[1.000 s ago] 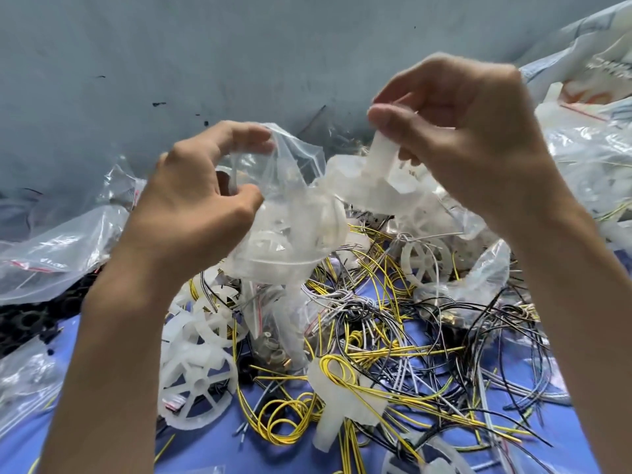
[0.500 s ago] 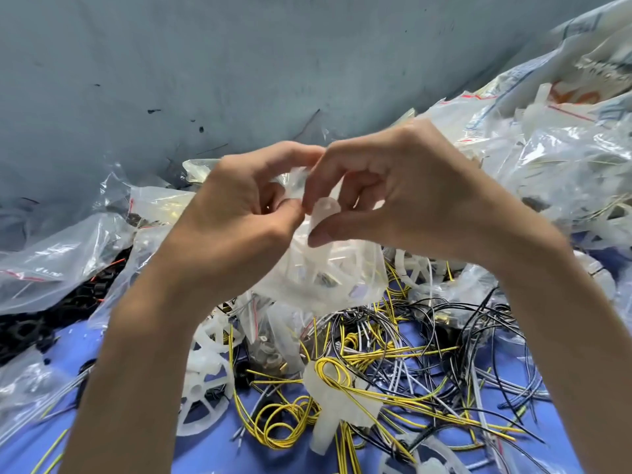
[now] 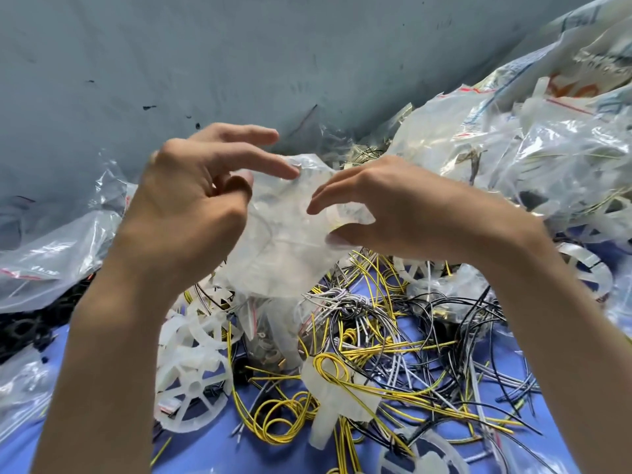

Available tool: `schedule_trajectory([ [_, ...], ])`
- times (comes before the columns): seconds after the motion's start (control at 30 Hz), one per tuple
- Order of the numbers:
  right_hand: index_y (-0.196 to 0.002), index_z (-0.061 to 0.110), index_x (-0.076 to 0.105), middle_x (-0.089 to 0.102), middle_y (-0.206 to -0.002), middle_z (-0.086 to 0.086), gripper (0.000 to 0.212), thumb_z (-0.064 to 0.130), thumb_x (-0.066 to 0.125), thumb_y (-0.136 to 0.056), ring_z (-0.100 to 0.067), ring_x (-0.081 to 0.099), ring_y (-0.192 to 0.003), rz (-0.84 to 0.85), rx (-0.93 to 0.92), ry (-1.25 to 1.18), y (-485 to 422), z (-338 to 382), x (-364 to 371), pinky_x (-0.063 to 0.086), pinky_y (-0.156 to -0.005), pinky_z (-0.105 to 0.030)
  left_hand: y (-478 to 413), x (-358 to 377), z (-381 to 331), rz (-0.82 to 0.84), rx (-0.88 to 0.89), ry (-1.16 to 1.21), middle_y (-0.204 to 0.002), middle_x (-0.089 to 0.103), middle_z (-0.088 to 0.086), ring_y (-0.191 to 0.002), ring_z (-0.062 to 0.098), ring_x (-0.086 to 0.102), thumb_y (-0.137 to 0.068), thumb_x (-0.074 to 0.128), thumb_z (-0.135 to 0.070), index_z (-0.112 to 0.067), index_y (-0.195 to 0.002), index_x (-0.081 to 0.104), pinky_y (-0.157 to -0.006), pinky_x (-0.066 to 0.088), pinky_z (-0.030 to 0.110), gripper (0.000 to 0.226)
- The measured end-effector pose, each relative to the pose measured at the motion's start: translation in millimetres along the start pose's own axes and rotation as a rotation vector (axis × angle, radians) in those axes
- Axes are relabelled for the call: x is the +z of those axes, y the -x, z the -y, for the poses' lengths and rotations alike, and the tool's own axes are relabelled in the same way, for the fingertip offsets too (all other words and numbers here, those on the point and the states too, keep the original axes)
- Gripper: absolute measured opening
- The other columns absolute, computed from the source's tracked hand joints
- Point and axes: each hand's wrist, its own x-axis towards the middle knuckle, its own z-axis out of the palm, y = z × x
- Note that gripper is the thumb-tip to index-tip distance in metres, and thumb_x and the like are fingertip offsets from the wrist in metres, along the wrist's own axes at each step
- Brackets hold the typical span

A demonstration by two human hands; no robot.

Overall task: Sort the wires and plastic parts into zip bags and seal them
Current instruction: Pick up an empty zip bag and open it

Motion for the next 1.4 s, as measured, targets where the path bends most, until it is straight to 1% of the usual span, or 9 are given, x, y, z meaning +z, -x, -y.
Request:
schedule_trajectory([
  [0.2,-0.133,0.025,0.051,0.062,-0.124,0.003,0.057,0.035,0.072,-0.081,-0.010,0.060,-0.103,0.021,0.005,-0.013,-1.8,3.5,4.4,0.048,-0.091,-0.032,2.9,10.5,-13.4,0.257,-0.150,-0.132,-0.124,0.052,-0.021,-0.073,-0.002,0.056,-0.068,0.049,-0.035,-0.041,-0.091,0.067,-0.078,0.043,0.023,0.029],
  [0.37,-0.136,0.023,0.049,0.065,-0.119,0.004,0.054,0.019,0.068,-0.085,-0.007,0.067,-0.084,-0.010,0.002,-0.024,-8.7,7.9,11.9,0.053,-0.081,-0.028,5.4,20.5,-19.8,0.245,-0.233,-0.387,-0.107,0.042,-0.019,-0.086,0.005,0.048,-0.059,0.046,-0.050,-0.035,-0.132,0.047,-0.082,0.035,0.024,0.075],
  [0.5,-0.131,0.022,0.053,0.064,-0.117,0.002,0.052,0.021,0.071,-0.083,-0.010,0.066,-0.090,0.062,-0.002,-0.036,-10.7,8.0,21.1,0.053,-0.082,-0.029,7.5,17.4,-19.8,0.294,-0.259,-0.440,-0.112,0.047,-0.016,-0.094,0.012,0.048,-0.057,0.049,-0.040,-0.037,-0.136,0.040,-0.085,0.040,0.028,0.080],
  [0.63,-0.128,0.024,0.056,0.064,-0.119,0.005,0.050,0.023,0.071,-0.081,-0.012,0.062,-0.097,0.139,0.047,-0.032,-9.2,2.4,25.0,0.052,-0.087,-0.034,7.8,16.3,-19.0,0.412,-0.217,-0.404,-0.124,0.052,-0.023,-0.078,0.008,0.045,-0.071,0.054,-0.012,-0.046,-0.121,0.055,-0.084,0.046,0.032,0.061],
  [0.73,-0.133,0.028,0.051,0.063,-0.122,0.007,0.054,0.029,0.068,-0.082,-0.015,0.058,-0.105,0.200,0.130,0.000,-6.4,0.5,26.6,0.050,-0.090,-0.037,7.6,19.3,-18.6,0.385,-0.236,-0.435,-0.126,0.056,-0.021,-0.091,0.011,0.053,-0.073,0.050,-0.008,-0.046,-0.106,0.066,-0.090,0.048,0.036,0.053],
  [0.87,-0.135,0.024,0.042,0.060,-0.120,-0.003,0.061,0.035,0.065,-0.080,-0.023,0.059,-0.104,0.205,0.200,0.078,-5.6,0.6,25.8,0.052,-0.085,-0.042,9.2,22.4,-17.8,0.305,-0.291,-0.496,-0.079,0.061,-0.009,-0.080,0.018,0.056,-0.074,0.054,-0.017,-0.041,-0.112,0.066,-0.081,0.049,0.035,0.046],
  [1.1,-0.129,0.024,0.043,0.060,-0.117,-0.001,0.064,0.053,0.066,-0.077,-0.028,0.055,-0.106,0.011,0.297,0.029,-3.5,7.0,18.4,0.048,-0.087,-0.041,4.6,17.7,-7.9,0.204,-0.314,-0.578,-0.104,0.066,-0.019,-0.096,0.016,0.060,-0.080,0.060,-0.038,-0.043,-0.127,0.053,-0.088,0.049,0.036,0.048],
  [1.3,-0.130,0.021,0.042,0.060,-0.118,-0.003,0.065,0.048,0.070,-0.078,-0.030,0.055,-0.107,0.009,0.299,0.012,-3.0,11.7,18.3,0.049,-0.087,-0.042,4.7,23.5,-5.8,0.426,-0.310,-0.595,-0.106,0.060,-0.022,-0.094,0.011,0.055,-0.081,0.051,-0.017,-0.051,-0.123,0.053,-0.093,0.048,0.037,0.054],
  [1.4,-0.131,0.022,0.041,0.059,-0.118,-0.002,0.065,0.048,0.070,-0.078,-0.029,0.054,-0.108,-0.007,0.291,0.036,-2.4,12.5,17.7,0.047,-0.083,-0.039,6.3,27.3,-5.5,0.398,-0.319,-0.594,-0.115,0.061,-0.019,-0.103,0.014,0.057,-0.079,0.050,-0.014,-0.045,-0.123,0.057,-0.093,0.048,0.040,0.054],
])
